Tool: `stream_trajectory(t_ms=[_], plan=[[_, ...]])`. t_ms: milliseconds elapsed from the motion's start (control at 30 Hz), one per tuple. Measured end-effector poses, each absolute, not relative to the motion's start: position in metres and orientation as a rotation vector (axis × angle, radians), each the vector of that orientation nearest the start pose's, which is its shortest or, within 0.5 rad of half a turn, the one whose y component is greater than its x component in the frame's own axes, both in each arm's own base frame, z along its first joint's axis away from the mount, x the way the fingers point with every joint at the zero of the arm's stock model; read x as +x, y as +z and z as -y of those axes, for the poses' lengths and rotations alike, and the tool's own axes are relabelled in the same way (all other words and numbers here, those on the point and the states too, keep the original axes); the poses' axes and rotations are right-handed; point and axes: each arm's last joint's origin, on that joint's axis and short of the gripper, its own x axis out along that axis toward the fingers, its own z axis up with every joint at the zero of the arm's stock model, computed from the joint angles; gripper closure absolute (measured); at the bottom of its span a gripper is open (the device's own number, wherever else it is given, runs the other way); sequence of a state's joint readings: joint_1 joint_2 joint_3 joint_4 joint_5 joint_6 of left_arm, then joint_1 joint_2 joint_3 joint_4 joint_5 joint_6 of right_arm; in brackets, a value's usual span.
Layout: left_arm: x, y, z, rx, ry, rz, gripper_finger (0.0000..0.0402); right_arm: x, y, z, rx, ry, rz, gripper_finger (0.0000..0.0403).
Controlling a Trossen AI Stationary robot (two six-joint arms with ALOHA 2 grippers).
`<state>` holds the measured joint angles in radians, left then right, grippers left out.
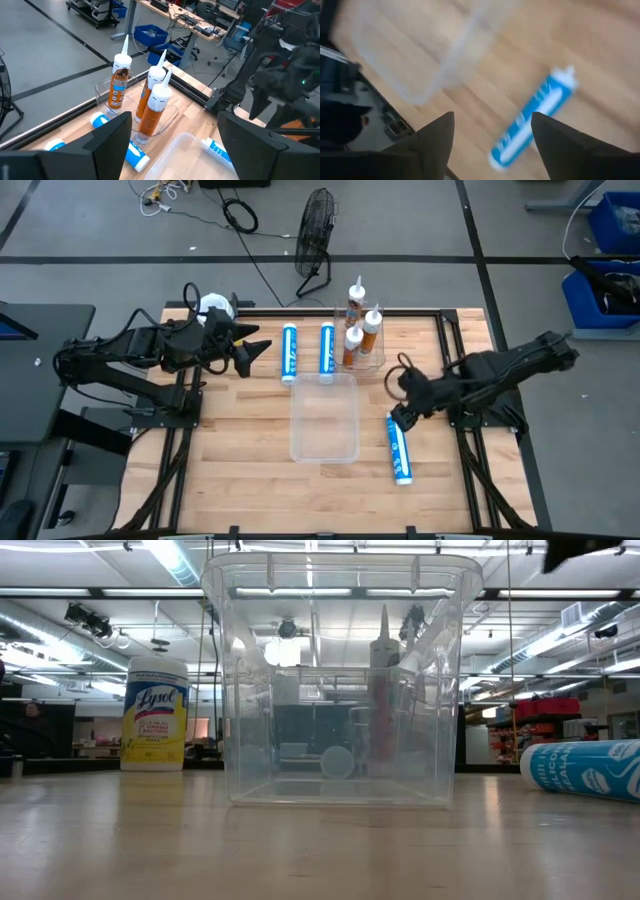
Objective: Sort silicone sealant tubes
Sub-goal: Put the bottom right blue sealant into the bottom transparent bin
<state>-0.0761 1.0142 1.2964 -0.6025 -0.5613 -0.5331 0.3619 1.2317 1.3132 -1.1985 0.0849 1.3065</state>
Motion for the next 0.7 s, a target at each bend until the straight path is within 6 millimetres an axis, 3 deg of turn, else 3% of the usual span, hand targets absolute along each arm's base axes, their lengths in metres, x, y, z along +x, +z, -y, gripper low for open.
stream_trajectory(t_ms=[367, 567, 700], plan=[[0.188, 0.424, 0.000, -0.428, 0.510, -0.182, 0.0101, 0.241, 0.290, -0.105, 0.970, -0.731, -1.317, 0.0034], [0.189, 0.424, 0.002, -0.394, 0.430, -0.216, 0.0101, 0.260, 0.262, -0.123, 0.977, -0.777, -1.359, 0.0032], [0.189, 0.424, 0.003, -0.389, 0.409, -0.224, 0.0101, 0.258, 0.255, -0.135, 0.958, -0.794, -1.409, 0.0045]])
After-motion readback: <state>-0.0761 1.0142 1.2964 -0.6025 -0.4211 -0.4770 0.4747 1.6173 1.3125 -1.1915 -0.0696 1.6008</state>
